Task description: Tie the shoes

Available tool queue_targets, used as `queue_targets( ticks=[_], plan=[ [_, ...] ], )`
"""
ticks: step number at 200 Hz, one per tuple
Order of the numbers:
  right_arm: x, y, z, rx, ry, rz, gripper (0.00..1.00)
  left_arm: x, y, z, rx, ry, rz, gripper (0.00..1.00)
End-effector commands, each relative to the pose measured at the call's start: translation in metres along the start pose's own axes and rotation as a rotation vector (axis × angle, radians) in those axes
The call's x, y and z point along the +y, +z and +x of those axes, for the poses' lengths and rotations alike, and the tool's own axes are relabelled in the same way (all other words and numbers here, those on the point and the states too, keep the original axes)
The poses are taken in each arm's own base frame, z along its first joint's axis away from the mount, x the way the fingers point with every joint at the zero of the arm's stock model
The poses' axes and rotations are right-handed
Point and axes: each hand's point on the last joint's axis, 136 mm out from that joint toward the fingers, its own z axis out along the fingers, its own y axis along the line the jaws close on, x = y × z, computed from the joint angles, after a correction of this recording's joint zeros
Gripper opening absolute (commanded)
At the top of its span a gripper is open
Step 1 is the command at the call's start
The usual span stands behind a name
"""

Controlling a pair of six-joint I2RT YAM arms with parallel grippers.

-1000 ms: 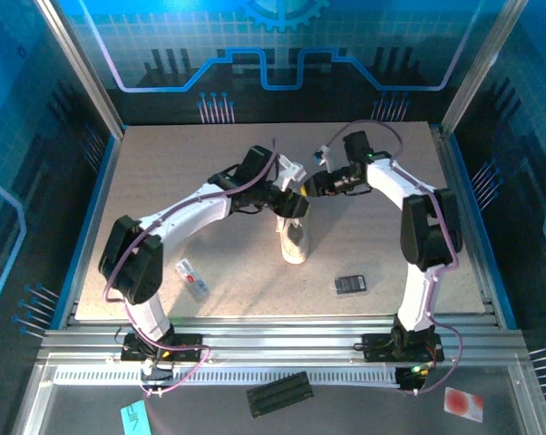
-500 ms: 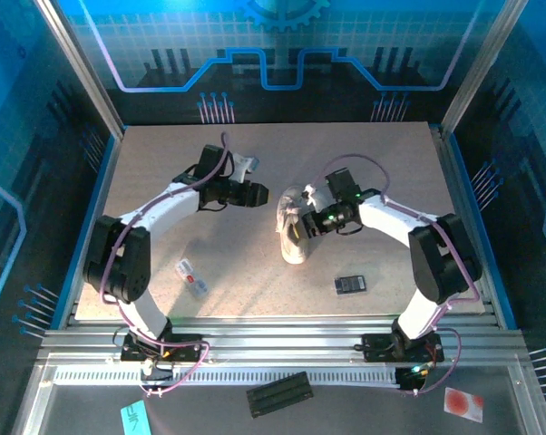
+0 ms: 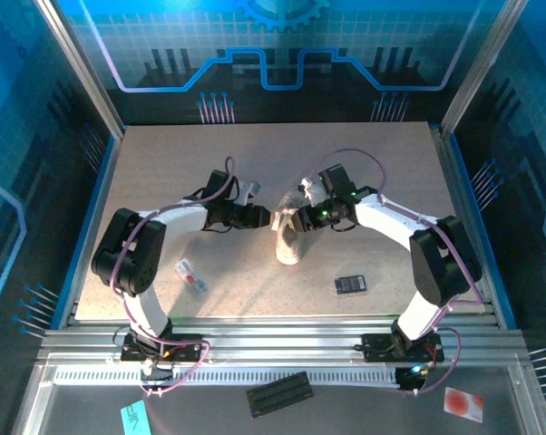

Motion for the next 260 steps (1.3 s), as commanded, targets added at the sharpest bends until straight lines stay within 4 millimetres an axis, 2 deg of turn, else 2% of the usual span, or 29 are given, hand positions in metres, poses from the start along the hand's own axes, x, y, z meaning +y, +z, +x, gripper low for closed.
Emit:
queue_targets(
  ticks=[1, 31, 68, 113, 143, 169, 210, 243, 260],
  plan=[
    [0.017, -0.01, -0.012, -0.031, -0.001, 0.007, 0.44, -0.014, -0.005, 0.0, -0.046, 0.052, -0.029, 0.42],
    [0.018, 0.003, -0.011, 0.006, 0.024, 0.032, 0.43, -0.024, -0.007, 0.015, -0.036, 0.093, -0.055, 0.42],
    [0.017, 0.009, -0.014, 0.024, 0.045, 0.038, 0.36, -0.034, -0.005, 0.03, -0.023, 0.115, -0.046, 0.42],
    [0.011, 0.012, -0.009, 0.057, 0.052, 0.083, 0.28, -0.044, 0.003, 0.035, -0.008, 0.141, -0.029, 0.42],
    [0.008, 0.009, -0.011, 0.064, 0.032, 0.1, 0.14, -0.047, 0.006, 0.036, -0.002, 0.145, -0.021, 0.42],
    [0.01, 0.0, -0.018, 0.062, -0.015, 0.109, 0.08, -0.048, 0.004, 0.037, -0.003, 0.15, -0.019, 0.42],
    [0.003, -0.008, -0.013, 0.134, -0.124, 0.131, 0.08, -0.049, -0.001, 0.039, -0.005, 0.16, -0.025, 0.42],
    [-0.02, -0.002, 0.002, 0.21, -0.22, 0.209, 0.09, -0.051, -0.003, 0.038, -0.007, 0.166, -0.026, 0.43],
    [-0.034, 0.001, 0.006, 0.225, -0.243, 0.251, 0.16, -0.053, -0.006, 0.036, -0.011, 0.172, -0.026, 0.43]
  ],
)
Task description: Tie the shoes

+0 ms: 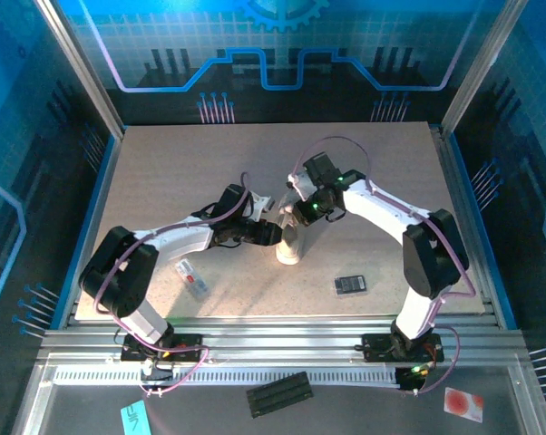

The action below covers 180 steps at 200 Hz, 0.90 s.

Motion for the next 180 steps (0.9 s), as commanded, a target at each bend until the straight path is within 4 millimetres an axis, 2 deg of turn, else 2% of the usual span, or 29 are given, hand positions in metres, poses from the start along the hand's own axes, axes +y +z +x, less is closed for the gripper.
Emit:
queue_targets(
  ticks=[1, 11, 26, 60, 82, 99, 118, 146, 180],
  plan=[
    [-0.022, 0.011, 0.021, 0.088, -0.069, 0.078, 0.16, -0.007, -0.009, -0.001, -0.012, 0.026, -0.002, 0.43],
    [-0.029, 0.013, 0.023, 0.088, -0.064, 0.09, 0.2, -0.008, -0.012, -0.003, -0.019, 0.033, -0.002, 0.43],
    [-0.036, 0.01, 0.023, 0.075, -0.028, 0.097, 0.34, -0.008, -0.021, -0.009, -0.039, 0.035, -0.008, 0.43],
    [-0.039, -0.012, 0.017, -0.027, 0.039, 0.083, 0.45, 0.01, -0.049, -0.029, -0.105, 0.003, -0.015, 0.44],
    [-0.037, -0.03, 0.015, -0.082, 0.082, 0.082, 0.46, 0.03, -0.056, -0.037, -0.123, -0.037, -0.008, 0.46],
    [-0.036, -0.039, 0.014, -0.122, 0.151, 0.085, 0.46, 0.046, -0.052, -0.042, -0.126, -0.083, 0.01, 0.46],
    [-0.031, -0.037, 0.015, -0.158, 0.249, 0.056, 0.46, 0.058, -0.041, -0.049, -0.106, -0.113, 0.02, 0.43],
    [-0.022, -0.017, 0.018, -0.149, 0.324, -0.022, 0.43, 0.07, -0.019, -0.061, -0.092, -0.132, 0.039, 0.37],
    [-0.005, 0.0, 0.008, -0.165, 0.275, -0.097, 0.44, 0.078, -0.001, -0.072, -0.085, -0.132, 0.06, 0.36]
  ],
)
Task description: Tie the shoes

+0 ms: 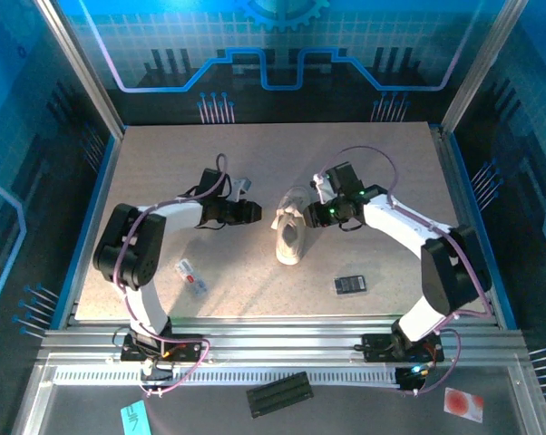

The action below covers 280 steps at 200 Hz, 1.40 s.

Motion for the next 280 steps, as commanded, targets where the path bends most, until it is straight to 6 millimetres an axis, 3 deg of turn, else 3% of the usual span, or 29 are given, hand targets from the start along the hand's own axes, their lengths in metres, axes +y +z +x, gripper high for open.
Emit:
queue_targets(
  ticks=[1, 24, 60, 85, 128, 159, 212, 254, 280],
  plan=[
    [0.02, 0.013, -0.005, -0.023, 0.001, -0.091, 0.44, -0.013, 0.006, -0.02, -0.023, 0.039, 0.073, 0.36],
    [0.016, 0.022, -0.014, -0.03, -0.003, -0.087, 0.44, -0.012, 0.018, -0.021, -0.003, 0.041, 0.104, 0.36],
    [-0.009, 0.033, -0.02, 0.001, 0.035, -0.011, 0.43, -0.017, 0.035, -0.016, 0.042, 0.053, 0.151, 0.36],
    [-0.02, 0.031, -0.024, -0.004, 0.048, 0.011, 0.43, -0.022, 0.039, -0.008, 0.072, 0.052, 0.179, 0.36],
    [-0.018, 0.005, -0.024, -0.033, 0.04, 0.022, 0.46, -0.041, 0.023, 0.015, 0.107, 0.034, 0.224, 0.36],
    [-0.016, -0.01, -0.012, -0.033, 0.068, 0.029, 0.46, -0.059, 0.009, 0.033, 0.123, 0.012, 0.259, 0.36],
    [-0.009, -0.013, 0.006, -0.014, 0.148, -0.012, 0.46, -0.092, -0.005, 0.039, 0.106, 0.028, 0.282, 0.36],
    [0.0, -0.004, 0.014, -0.005, 0.244, -0.042, 0.46, -0.072, -0.02, 0.036, 0.027, 0.052, 0.122, 0.4],
    [-0.016, 0.003, 0.021, -0.004, 0.293, -0.016, 0.46, -0.052, -0.031, 0.043, -0.003, 0.075, -0.003, 0.41]
  ],
)
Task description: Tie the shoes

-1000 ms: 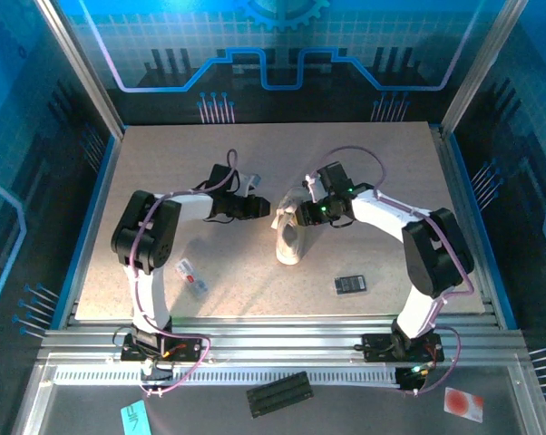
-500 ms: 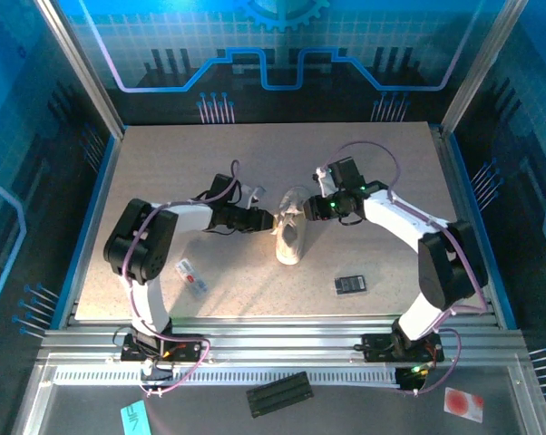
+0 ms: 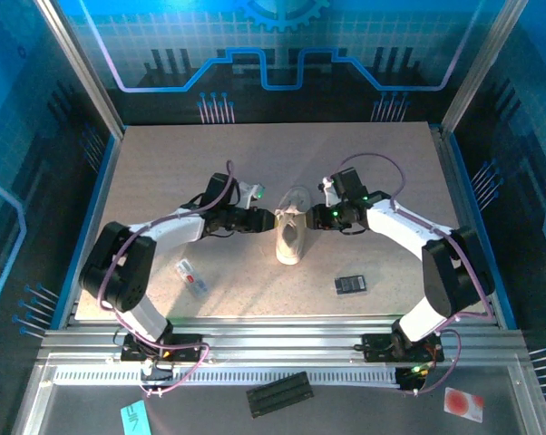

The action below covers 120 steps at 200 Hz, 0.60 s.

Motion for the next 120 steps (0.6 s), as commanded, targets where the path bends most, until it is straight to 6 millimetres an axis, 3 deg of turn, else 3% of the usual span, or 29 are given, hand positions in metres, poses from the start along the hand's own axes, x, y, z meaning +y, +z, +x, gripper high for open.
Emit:
queue_targets(
  ticks=[1, 20, 44, 85, 120],
  plan=[
    [-0.008, 0.003, 0.003, -0.007, 0.075, -0.003, 0.46, 0.022, -0.015, 0.01, -0.024, 0.017, -0.148, 0.41],
    [-0.024, 0.008, -0.005, -0.016, 0.11, 0.002, 0.44, 0.029, -0.014, 0.02, -0.021, 0.02, -0.177, 0.39],
    [-0.033, 0.022, -0.025, -0.021, 0.102, -0.012, 0.42, 0.022, 0.004, 0.036, 0.013, 0.054, -0.185, 0.37],
    [-0.022, 0.062, -0.05, 0.05, 0.049, -0.122, 0.4, -0.002, 0.035, 0.047, 0.022, 0.099, -0.183, 0.35],
    [-0.003, 0.072, -0.058, 0.076, -0.004, -0.24, 0.38, -0.025, 0.048, 0.057, 0.03, 0.144, -0.172, 0.35]
  ],
)
